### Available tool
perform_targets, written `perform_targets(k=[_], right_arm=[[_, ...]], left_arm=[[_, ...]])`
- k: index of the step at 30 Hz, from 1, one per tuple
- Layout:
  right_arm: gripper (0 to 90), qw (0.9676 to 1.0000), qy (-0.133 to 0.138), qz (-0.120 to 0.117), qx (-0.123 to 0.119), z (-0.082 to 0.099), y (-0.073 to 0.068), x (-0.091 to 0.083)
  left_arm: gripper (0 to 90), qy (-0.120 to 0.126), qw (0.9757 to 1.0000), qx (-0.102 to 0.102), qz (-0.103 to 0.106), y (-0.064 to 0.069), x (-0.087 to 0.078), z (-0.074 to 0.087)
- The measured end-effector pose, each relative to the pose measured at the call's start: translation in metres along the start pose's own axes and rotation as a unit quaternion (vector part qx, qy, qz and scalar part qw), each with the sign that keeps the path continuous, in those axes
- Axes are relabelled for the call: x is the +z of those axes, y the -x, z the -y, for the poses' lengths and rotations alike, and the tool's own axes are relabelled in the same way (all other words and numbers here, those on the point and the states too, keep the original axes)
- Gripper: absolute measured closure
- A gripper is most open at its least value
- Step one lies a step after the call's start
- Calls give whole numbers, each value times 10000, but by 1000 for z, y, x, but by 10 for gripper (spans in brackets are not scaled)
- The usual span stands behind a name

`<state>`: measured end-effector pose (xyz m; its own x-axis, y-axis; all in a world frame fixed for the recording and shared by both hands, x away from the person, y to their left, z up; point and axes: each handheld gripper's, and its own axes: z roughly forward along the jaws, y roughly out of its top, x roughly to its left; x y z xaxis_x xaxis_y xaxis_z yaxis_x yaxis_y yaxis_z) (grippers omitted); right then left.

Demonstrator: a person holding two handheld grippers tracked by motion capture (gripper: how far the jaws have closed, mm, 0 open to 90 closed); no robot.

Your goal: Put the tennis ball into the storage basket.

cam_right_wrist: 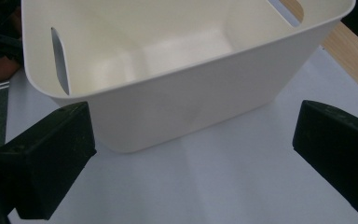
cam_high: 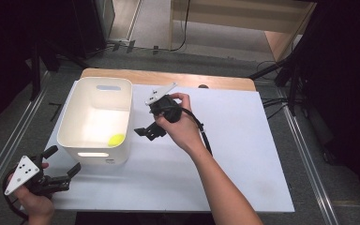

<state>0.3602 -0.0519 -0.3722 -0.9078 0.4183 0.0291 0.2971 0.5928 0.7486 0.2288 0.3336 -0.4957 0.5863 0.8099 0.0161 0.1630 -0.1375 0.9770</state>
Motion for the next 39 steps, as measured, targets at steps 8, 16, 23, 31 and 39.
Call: perform_targets(k=[8,16,23,31,39], right_arm=[[0,9997,97,125,170,23,3,-13],[0,9987,204,317,338,48,5,-26],[0,9968,372,461,530,70,7,-41],[0,9941,552,615,708,96,9,-54],[0,9910,698,760,858,118,10,-65]], left_arm=[[0,-10,10000,3,0,0,0,0],[0,-9,10000,7,6,0,0,0],[0,-11,10000,11,3,1,0,0],[0,-33,10000,32,-1,1,0,0],[0,-16,10000,28,6,1,0,0]])
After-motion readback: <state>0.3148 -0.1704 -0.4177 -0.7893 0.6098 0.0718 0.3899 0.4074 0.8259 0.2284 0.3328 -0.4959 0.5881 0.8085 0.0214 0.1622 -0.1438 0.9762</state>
